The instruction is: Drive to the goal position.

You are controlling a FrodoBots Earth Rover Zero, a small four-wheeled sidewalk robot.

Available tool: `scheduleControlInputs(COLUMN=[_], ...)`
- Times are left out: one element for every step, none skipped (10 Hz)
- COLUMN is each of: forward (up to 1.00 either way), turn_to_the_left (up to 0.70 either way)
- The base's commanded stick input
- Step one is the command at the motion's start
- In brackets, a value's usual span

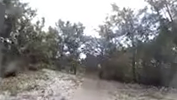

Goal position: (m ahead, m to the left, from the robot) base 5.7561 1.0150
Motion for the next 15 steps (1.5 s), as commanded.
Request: scheduleControlInputs(forward=[0.70,0.70,0.70,0.70,0.70,0.70,0.70,0.70,0.70,0.70,0.70,0.70,0.70,0.70,0.70], turn_to_the_left=[0.00,0.00,0.00,0.00,0.00,0.00,0.00,0.00,0.00,0.00,0.00,0.00,0.00,0.00,0.00])
